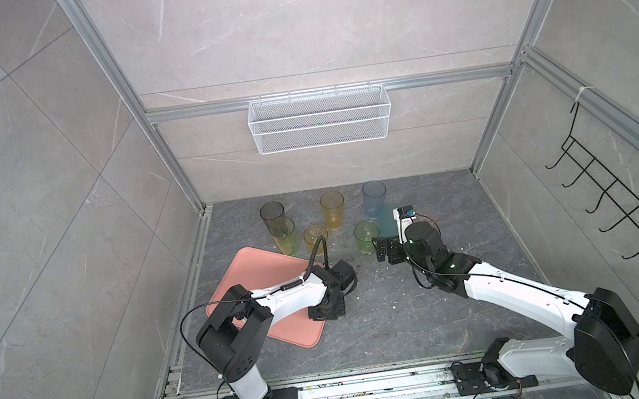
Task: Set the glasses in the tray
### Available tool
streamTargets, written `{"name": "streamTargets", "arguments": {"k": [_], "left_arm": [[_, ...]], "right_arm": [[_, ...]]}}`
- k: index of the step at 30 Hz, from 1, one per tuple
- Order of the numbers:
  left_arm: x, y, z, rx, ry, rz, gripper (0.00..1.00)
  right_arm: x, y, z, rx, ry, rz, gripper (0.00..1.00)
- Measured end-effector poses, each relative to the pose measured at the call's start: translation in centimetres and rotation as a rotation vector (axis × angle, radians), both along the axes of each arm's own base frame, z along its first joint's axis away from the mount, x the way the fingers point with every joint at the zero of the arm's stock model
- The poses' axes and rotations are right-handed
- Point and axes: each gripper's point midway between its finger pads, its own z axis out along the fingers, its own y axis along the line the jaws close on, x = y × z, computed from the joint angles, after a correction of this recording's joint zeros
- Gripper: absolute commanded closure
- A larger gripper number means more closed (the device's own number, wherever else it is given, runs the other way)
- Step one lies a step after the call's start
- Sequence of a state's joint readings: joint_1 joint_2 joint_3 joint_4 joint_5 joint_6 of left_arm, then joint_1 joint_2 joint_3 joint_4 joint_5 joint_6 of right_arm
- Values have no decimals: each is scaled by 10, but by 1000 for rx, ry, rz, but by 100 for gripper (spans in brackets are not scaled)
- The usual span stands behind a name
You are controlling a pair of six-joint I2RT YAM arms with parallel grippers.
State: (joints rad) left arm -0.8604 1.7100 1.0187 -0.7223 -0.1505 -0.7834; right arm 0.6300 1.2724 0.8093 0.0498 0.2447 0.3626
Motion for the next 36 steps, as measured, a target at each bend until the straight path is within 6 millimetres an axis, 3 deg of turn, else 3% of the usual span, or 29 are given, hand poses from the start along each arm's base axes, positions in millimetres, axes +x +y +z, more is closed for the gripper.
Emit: {"name": "streamTargets", "arguments": {"k": [21, 28, 36], "left_arm": [[1, -14, 0, -55, -7, 11, 94], [-1, -42, 2, -87, -10, 6, 94], [0, -90, 4, -178, -7, -6, 92]], "right_arm": [[2, -24, 10, -22, -38, -123, 1], [2, -37, 13, -30, -43, -183, 0], [3, -48, 17, -14, -43, -224, 0]]}}
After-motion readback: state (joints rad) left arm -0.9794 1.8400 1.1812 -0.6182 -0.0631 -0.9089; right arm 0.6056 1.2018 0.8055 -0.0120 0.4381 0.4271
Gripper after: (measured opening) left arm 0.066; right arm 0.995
